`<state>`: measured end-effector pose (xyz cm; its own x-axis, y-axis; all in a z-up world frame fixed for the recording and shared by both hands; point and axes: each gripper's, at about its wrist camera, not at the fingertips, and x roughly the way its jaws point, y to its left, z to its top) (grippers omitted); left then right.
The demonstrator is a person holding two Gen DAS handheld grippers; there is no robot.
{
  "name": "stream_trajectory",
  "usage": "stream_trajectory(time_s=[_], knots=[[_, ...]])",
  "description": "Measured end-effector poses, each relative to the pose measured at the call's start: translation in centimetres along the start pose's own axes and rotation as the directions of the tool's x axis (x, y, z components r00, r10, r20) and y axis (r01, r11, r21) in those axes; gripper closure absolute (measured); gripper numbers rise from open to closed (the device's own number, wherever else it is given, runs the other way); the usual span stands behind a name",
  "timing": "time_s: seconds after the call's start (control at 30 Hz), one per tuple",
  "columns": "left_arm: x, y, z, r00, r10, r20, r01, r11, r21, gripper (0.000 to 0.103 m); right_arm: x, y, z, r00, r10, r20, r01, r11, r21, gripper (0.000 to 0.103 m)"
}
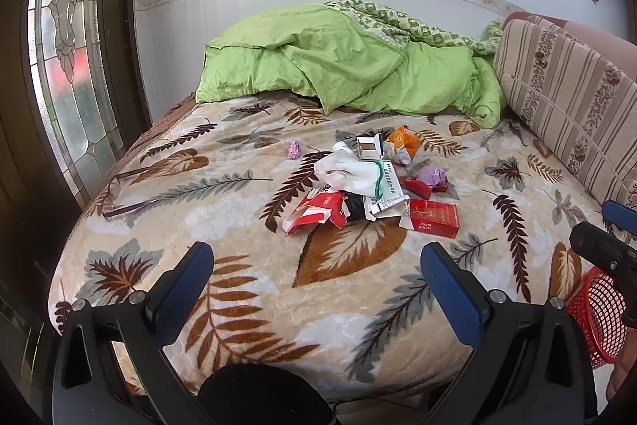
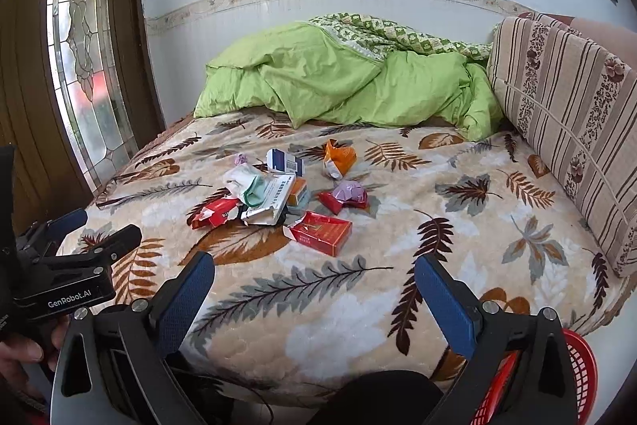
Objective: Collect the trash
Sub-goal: 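Move both tools over the pile of trash on the bed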
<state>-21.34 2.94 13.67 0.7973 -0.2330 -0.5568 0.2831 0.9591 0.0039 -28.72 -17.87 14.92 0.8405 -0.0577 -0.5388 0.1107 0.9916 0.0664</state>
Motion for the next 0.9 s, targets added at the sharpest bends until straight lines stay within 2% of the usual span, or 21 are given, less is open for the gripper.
stream_trajectory(time_s=[0.9], knots=[[1.2, 0.6, 0.0, 0.998, -0.021, -0.063, 0.020, 1.000, -0.016, 0.000, 1.5, -0.2, -0.5, 0.997, 0.038, -0.070, -0.036, 0.999, 0.037, 0.001]])
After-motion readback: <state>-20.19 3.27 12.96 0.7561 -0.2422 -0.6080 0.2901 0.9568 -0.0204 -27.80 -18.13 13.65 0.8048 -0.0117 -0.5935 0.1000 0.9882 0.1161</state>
